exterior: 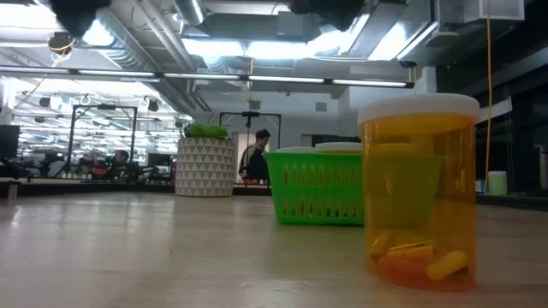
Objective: Pick and place pill bottles into a basket
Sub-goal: Put the orange pill bottle into the green bin
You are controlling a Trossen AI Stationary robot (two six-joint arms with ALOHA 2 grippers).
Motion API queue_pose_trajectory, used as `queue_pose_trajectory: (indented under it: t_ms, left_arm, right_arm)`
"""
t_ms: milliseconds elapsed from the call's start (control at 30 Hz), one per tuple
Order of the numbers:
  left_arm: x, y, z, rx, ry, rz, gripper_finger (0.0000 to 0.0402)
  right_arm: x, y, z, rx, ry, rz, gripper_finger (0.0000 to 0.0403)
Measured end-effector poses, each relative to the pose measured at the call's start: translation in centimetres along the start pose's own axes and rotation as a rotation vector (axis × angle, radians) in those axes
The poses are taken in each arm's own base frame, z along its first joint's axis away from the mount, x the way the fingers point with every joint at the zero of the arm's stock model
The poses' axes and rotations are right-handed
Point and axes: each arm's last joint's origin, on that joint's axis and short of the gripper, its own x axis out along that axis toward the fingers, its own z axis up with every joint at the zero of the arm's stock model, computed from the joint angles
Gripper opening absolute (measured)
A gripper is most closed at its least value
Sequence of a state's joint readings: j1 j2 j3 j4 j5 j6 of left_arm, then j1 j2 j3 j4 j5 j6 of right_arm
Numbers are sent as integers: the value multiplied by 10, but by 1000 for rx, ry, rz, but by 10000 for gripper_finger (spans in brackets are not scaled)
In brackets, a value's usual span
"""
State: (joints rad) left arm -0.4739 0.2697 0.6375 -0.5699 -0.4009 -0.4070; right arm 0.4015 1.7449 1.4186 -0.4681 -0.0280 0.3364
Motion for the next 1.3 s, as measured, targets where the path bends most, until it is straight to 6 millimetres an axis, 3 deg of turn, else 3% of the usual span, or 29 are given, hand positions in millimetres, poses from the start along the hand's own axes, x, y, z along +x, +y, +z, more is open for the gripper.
queue_pose_trajectory:
  t_ms: [167,267,400,533,633,967,1300]
  left_arm:
    - [-4,23,-49,-154,-78,-40,290]
    - [5,24,-62,-160,-17,-34,290]
    - [14,17,-63,-142,-9,-114,290]
    - [11,13,-52,-127,-106,-187,290]
    - [9,13,-49,-101,-135,-200,290]
    - [8,13,-48,-131,-138,-206,290]
    - [8,12,-49,-160,-127,-228,290]
  right_arm:
    - [11,2,9,2,6,-38,267]
    - [20,-1,1,77,84,-63,267]
    - [28,15,-19,182,225,-45,267]
    - [30,45,-35,208,268,-23,267]
    - [33,56,-41,228,243,-68,267]
    - [71,52,-59,288,293,-135,267]
    - [83,48,-61,298,292,-137,267]
